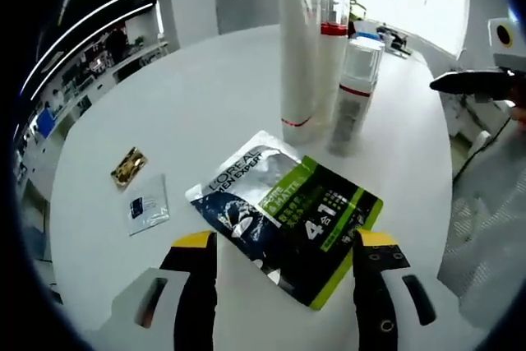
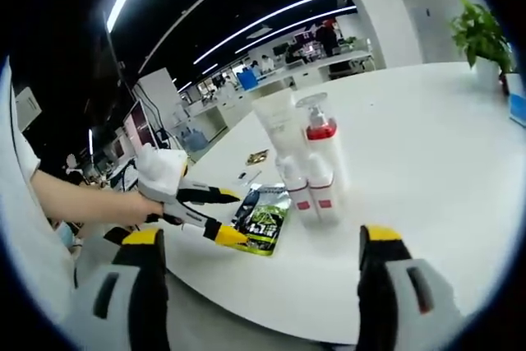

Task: Arrange the skincare products in the storage area until every visible bottle or jar stands upright without overlapping.

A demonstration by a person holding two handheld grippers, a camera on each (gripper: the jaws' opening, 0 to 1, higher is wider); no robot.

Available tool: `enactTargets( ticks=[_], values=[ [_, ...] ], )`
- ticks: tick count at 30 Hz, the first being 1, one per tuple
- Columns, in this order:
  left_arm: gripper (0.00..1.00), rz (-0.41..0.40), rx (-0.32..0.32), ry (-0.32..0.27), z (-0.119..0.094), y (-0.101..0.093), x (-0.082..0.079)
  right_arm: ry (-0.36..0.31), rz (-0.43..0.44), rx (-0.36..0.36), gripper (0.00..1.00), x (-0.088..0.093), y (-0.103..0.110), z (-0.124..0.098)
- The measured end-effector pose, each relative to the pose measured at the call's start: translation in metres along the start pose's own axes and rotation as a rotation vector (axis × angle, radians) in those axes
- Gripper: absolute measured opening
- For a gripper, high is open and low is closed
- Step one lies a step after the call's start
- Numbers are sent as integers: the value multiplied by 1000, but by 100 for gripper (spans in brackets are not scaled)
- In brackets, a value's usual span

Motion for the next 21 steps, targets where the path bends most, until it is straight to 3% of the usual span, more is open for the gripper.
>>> enactTargets(
  ticks=[21],
  values=[
    [77,-135,-41,-48,-49,-4,26,4,-11,-17,98,2,2,1]
  ],
)
Point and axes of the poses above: the point that each gripper's makers call its tool centre point, and the gripper's own axes: z roughly forward along the fingers, y roughly to its left, x roughly out of its underside, the point moved 2 cm from there along -z, roughly backward along the fingers, and after that the axes turned 3 degrees about -z, right-handed, at the moved point
